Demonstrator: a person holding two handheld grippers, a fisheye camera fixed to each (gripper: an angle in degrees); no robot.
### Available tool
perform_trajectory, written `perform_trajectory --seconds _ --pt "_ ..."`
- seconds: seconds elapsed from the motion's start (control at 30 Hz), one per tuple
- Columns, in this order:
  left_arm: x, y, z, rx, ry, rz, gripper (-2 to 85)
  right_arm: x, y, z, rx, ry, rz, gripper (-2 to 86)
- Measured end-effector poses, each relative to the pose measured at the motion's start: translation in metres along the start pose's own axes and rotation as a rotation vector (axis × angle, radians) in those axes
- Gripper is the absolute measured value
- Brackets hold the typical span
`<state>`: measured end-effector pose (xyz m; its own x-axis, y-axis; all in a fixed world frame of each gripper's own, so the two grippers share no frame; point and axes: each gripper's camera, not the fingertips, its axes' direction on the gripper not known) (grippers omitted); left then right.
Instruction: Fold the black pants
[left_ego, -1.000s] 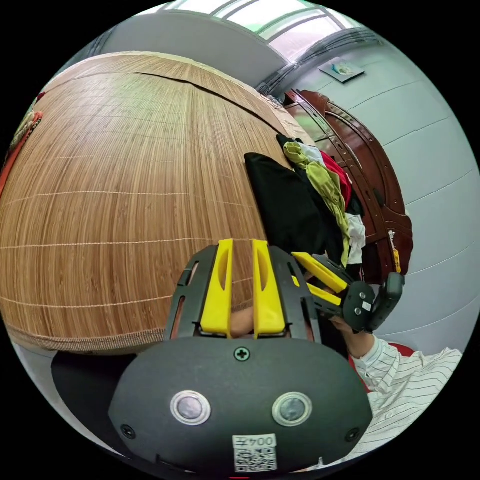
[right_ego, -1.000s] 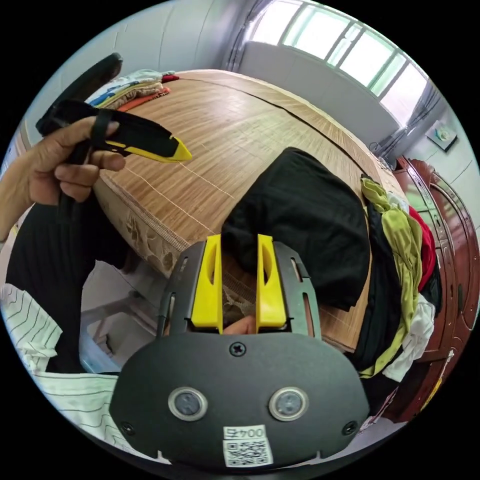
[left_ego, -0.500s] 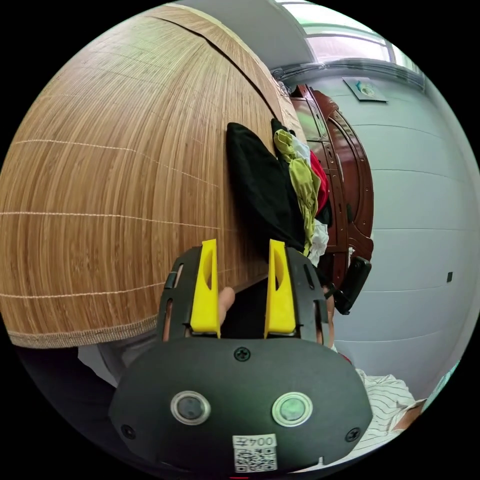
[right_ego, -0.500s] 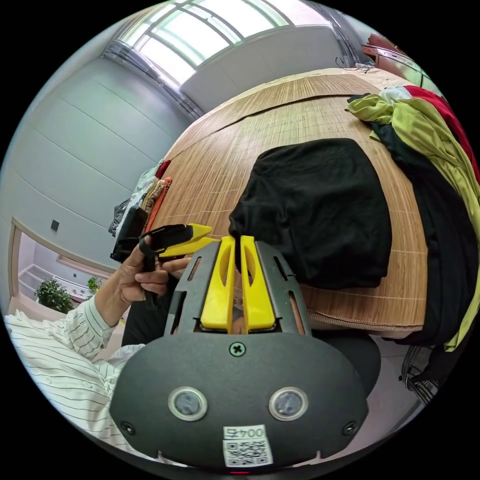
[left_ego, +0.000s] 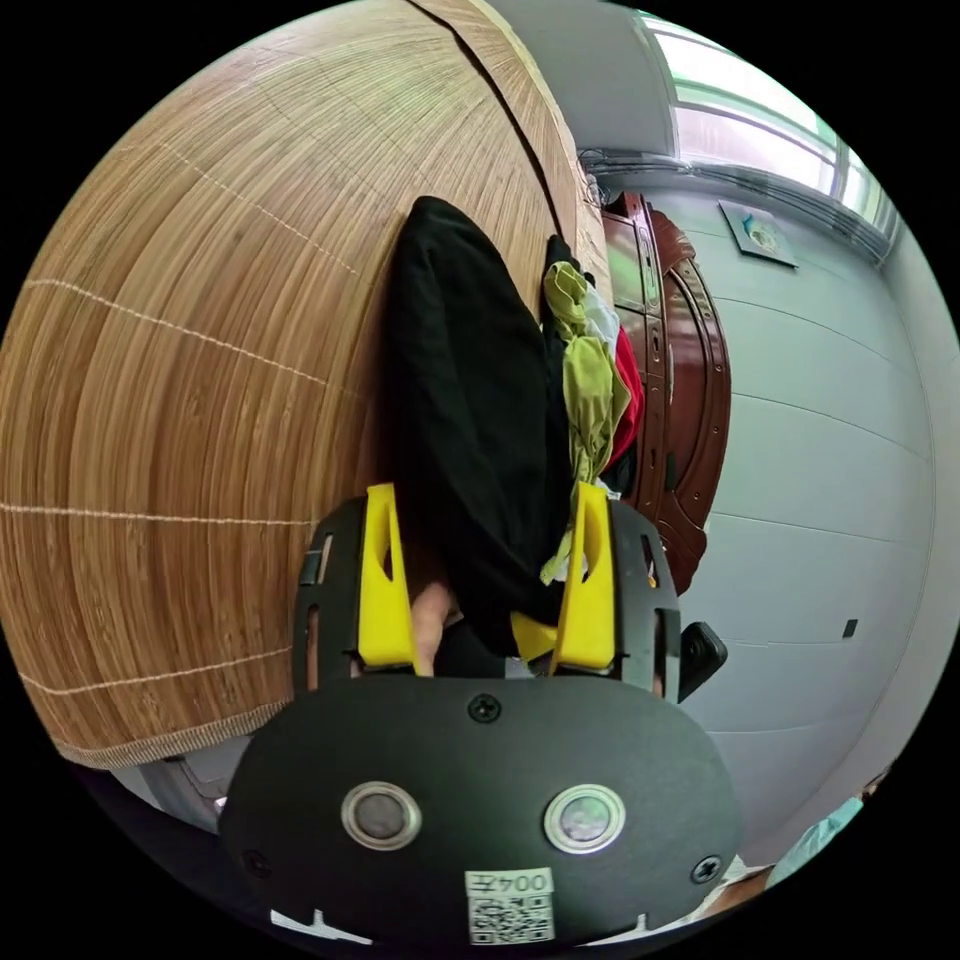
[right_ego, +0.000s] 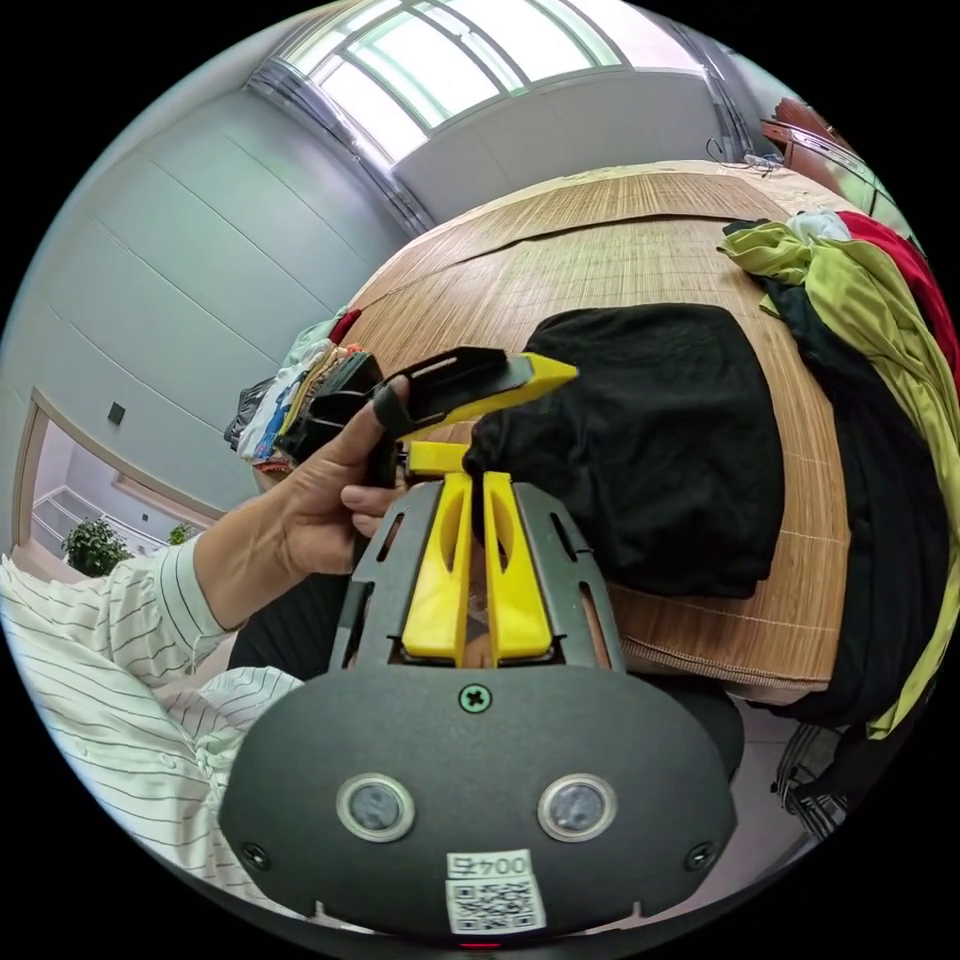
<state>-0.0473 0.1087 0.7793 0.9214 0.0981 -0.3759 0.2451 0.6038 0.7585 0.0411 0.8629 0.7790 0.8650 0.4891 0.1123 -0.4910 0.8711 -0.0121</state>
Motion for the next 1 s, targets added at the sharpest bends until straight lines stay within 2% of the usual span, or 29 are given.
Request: perform_trajectory --seconds 0.1,0.17,0.3,0.37,0.53,1.0 --pt "0.006 -0.008 0.006 -0.031 -0.108 0.006 13.7 0.019 0.007 -0.007 0.024 -0.059 -0.029 6.6" --pt "-0.001 -0.010 0.002 -0.026 -0.114 -0.022 11.4 0.052 0.013 -0.029 0.091 -0.121 0.002 10.8" --pt "-0.011 -0.019 -0.019 -0.019 -0.021 -0.076 8.6 0.143 0.030 -0.068 0.210 -0.256 0.204 14.3" --pt "-0.012 -0.025 -0.030 -0.012 0.019 -0.101 8.1 0.217 0.049 -0.080 0.268 -0.440 0.383 15.4" --pt "-0.013 -0.045 -0.052 -0.046 0.193 -0.182 7.1 0.311 0.068 -0.071 0.245 -0.618 0.607 15.8" --pt "0.050 -0.055 -0.099 -0.082 0.213 -0.147 7.2 0.323 -0.004 -0.005 0.039 -0.754 0.627 16.1"
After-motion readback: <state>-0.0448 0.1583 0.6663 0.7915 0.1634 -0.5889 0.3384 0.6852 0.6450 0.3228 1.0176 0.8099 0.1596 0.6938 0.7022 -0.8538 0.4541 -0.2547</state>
